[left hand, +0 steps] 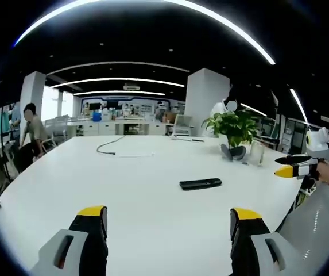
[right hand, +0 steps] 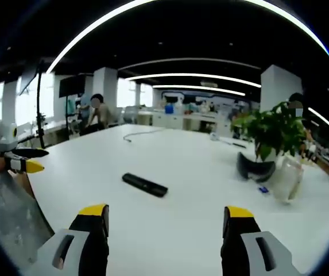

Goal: Press the specified remote control buttons in sequence, fully releasing each button before pressing the next.

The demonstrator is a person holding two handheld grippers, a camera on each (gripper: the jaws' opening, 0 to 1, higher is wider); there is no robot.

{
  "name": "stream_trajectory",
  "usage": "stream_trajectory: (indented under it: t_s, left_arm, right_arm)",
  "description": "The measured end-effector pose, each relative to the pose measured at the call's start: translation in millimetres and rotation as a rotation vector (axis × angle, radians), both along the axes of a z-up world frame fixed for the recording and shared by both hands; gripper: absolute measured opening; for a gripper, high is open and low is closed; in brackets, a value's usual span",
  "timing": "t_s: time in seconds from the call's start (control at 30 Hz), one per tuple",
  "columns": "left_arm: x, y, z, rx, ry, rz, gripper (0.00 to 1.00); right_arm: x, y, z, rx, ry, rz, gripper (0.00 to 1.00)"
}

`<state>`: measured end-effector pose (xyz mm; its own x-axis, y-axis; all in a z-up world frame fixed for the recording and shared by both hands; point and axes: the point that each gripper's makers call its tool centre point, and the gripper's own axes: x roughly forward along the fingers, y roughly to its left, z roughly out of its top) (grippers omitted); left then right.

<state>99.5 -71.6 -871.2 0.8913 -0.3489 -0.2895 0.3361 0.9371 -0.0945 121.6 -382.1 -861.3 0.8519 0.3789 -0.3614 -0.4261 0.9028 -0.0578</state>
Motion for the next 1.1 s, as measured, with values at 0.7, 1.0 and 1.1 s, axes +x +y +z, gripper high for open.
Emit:
stream_trajectory:
  t_s: [0.7, 1.0, 1.1]
  left_arm:
    - [-0.6, 1.1, -1.3, -0.003, 0.007, -0.001, 0.89]
    - [-0.8, -2.2, -7.5, 0.035, 0.03, -0.029, 0.89]
    - [-0.8, -0.9, -8.7, 0.029, 0.04, -0.022, 0.89]
  right_arm:
    - [-0.3, -1.3, -2.7, -0.012, 0.01, -0.003, 0.79]
    - [-0.8, -2.9, 1.2, -0.003, -0.005, -0.017, 0.78]
    - [0.2, -2.9, -0.7, -0.001, 0.007, -0.015, 0.78]
